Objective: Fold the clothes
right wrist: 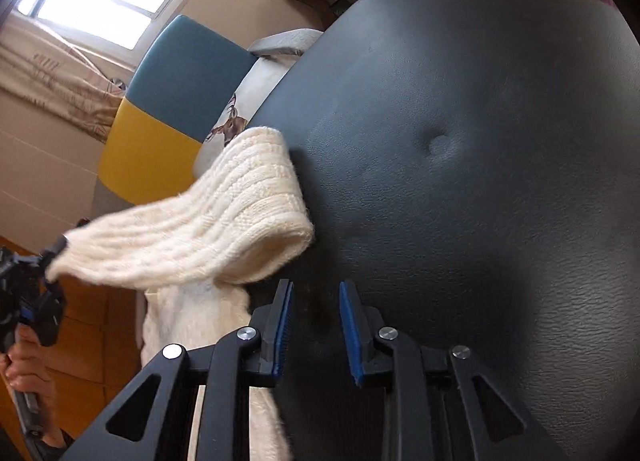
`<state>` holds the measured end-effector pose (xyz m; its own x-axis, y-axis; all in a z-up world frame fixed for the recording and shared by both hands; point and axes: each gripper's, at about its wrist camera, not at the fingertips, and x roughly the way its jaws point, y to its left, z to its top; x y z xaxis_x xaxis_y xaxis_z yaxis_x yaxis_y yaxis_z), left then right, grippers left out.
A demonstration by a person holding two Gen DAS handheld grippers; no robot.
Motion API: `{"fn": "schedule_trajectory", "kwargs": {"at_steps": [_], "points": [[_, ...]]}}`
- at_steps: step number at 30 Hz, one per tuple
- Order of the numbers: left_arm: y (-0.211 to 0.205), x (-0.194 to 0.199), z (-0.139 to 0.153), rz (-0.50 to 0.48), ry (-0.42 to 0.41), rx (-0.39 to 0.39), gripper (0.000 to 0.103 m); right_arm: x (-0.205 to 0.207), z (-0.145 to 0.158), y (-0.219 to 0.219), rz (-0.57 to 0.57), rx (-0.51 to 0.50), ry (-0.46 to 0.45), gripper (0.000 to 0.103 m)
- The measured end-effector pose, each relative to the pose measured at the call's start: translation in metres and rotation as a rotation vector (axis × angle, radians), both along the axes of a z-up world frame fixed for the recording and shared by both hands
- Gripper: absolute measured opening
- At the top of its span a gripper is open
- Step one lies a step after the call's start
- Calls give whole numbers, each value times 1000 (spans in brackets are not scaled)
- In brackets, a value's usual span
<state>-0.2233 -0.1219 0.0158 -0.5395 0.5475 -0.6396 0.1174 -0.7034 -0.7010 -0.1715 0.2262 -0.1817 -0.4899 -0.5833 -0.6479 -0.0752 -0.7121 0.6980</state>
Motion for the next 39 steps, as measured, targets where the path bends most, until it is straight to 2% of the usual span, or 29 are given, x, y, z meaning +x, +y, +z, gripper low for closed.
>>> {"fn": "schedule_trajectory", "kwargs": {"at_steps": [5, 8, 10, 12, 15, 21, 25, 30, 33, 39], "points": [[16, -18, 65, -25, 110, -13, 6, -10, -11, -1, -30, -85, -48, 25], [16, -23, 88, -32, 153, -36, 6, -19, -19, -12, -44, -161, -79, 25], [15, -24, 101, -34, 181, -53, 6, -21, -19, -18, -51, -175, -80, 26], [12, -20, 106, -38, 201, -72, 6, -25, -18, -26, -52, -176, -77, 26], [3, -21, 107, -33, 208, -67, 6, -29, -17, -37, -58, -139, -79, 26], [-24, -8, 109, -8, 237, -56, 6, -40, -19, -50, -72, -137, -89, 26], [-53, 8, 108, 25, 265, -52, 6, -51, -12, -61, -49, -61, -48, 26], [-94, 32, 84, 80, 236, -60, 6, -54, 0, -77, 9, 96, 4, 26], [-124, 50, 53, 123, 190, -64, 6, -51, 0, -81, 31, 152, 22, 26], [-170, 81, -32, 199, 35, -72, 6, -47, 9, -98, 96, 303, 82, 26]]}}
